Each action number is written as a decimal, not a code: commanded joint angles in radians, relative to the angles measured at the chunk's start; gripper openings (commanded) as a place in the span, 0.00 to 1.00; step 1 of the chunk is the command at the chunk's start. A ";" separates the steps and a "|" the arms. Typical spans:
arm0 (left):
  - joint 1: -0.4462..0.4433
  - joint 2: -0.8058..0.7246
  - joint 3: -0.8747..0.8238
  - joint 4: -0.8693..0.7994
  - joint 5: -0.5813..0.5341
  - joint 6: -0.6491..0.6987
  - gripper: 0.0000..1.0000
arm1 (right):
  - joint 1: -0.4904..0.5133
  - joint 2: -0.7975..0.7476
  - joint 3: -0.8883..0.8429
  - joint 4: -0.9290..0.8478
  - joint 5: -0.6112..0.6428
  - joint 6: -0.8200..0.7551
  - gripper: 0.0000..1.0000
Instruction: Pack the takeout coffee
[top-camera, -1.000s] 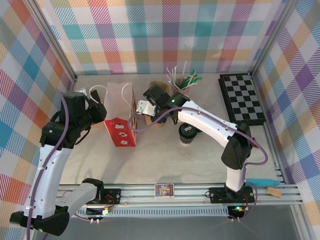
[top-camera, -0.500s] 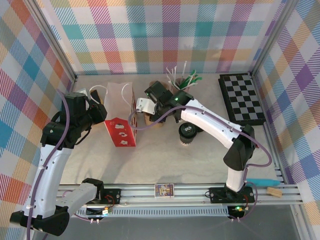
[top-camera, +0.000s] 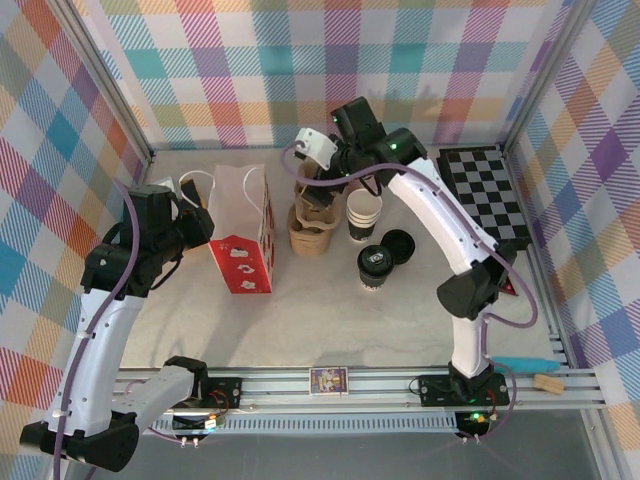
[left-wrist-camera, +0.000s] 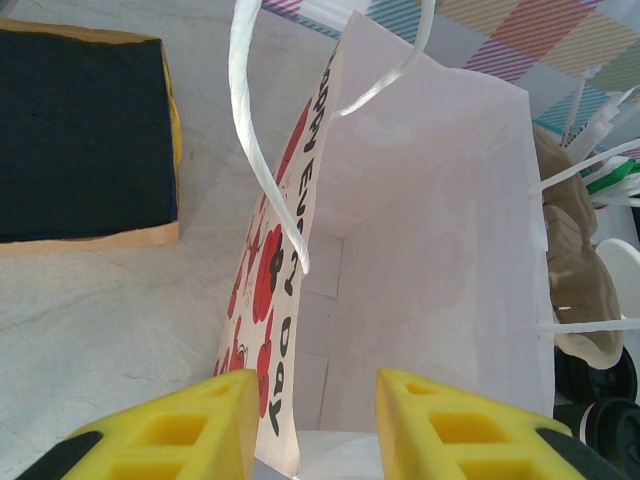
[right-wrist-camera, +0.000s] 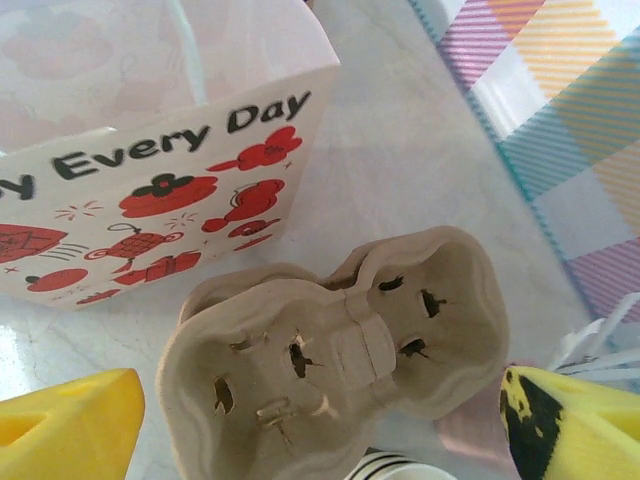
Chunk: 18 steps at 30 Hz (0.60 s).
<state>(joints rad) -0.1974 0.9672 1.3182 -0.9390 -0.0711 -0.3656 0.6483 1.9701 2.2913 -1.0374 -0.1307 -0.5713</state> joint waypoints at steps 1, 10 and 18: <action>0.018 -0.007 0.015 0.011 -0.003 0.008 0.36 | -0.018 0.063 0.051 -0.085 -0.112 -0.012 0.91; 0.017 0.001 0.020 0.002 -0.009 0.016 0.36 | -0.042 0.179 0.132 -0.128 -0.129 -0.122 0.88; 0.016 0.002 0.015 -0.001 -0.018 0.024 0.36 | -0.060 0.221 0.162 -0.134 -0.131 -0.167 0.88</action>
<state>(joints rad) -0.1974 0.9676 1.3190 -0.9398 -0.0723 -0.3649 0.6029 2.1792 2.4191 -1.1465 -0.2211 -0.6971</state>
